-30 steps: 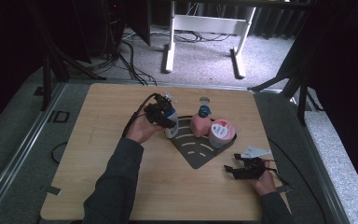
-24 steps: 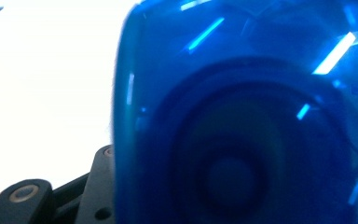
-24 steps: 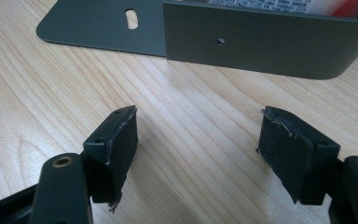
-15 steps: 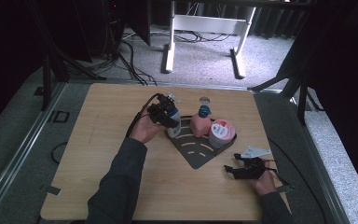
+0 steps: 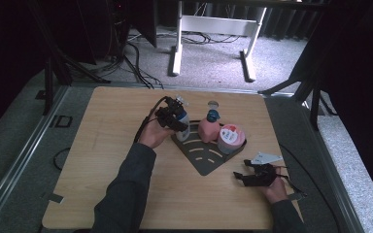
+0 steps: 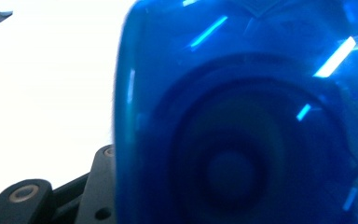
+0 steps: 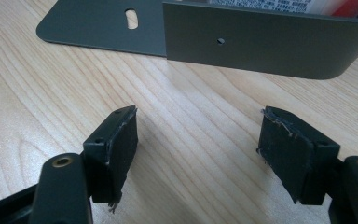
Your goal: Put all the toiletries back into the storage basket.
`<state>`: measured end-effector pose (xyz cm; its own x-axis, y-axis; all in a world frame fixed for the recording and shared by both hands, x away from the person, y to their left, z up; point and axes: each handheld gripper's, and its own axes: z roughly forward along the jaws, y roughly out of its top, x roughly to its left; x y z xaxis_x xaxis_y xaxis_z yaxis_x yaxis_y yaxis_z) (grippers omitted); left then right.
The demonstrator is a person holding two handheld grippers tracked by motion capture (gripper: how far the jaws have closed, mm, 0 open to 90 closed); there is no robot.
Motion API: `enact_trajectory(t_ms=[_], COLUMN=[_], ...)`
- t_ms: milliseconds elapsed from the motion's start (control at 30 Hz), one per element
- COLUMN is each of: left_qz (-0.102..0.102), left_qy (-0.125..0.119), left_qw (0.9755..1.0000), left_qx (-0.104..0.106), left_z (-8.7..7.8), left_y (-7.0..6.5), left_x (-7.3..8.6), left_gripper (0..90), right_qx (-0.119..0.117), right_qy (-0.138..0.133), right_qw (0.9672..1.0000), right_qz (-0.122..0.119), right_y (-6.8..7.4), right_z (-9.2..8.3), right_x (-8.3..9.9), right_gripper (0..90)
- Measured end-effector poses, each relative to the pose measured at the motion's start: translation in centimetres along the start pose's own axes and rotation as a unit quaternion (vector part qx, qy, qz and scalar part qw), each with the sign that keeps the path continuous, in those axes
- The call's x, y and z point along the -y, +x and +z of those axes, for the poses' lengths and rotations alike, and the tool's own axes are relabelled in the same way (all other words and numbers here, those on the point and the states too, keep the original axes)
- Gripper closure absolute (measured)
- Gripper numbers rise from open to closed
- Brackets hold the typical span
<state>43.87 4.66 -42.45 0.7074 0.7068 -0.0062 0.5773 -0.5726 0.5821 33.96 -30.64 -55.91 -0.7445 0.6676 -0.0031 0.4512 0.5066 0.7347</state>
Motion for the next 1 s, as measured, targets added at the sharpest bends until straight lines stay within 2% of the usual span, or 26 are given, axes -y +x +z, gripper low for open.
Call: enact_trajectory(t_ms=[167, 467, 1000], left_qz=[-0.006, -0.01, -0.02], left_qy=[0.002, 0.004, -0.012], left_qw=[0.9999, 0.9999, 0.9992], left_qx=[-0.008, -0.009, -0.034], left_z=[0.7, 1.6, 3.4], left_y=[0.0, 0.0, 0.0], left_x=[-0.1, -0.3, -0.8], left_gripper=[54.7, 54.7, 54.6], right_qx=[0.0, 0.0, -0.001], right_qy=[0.0, 0.0, 0.0], right_qw=[1.0, 1.0, 1.0], right_qz=[-0.001, 0.0, -0.001], right_y=[0.0, 0.0, 0.0], right_z=[0.0, 0.0, 0.0], right_x=[0.0, 0.0, 0.0], right_gripper=[27.7, 27.7, 27.6])
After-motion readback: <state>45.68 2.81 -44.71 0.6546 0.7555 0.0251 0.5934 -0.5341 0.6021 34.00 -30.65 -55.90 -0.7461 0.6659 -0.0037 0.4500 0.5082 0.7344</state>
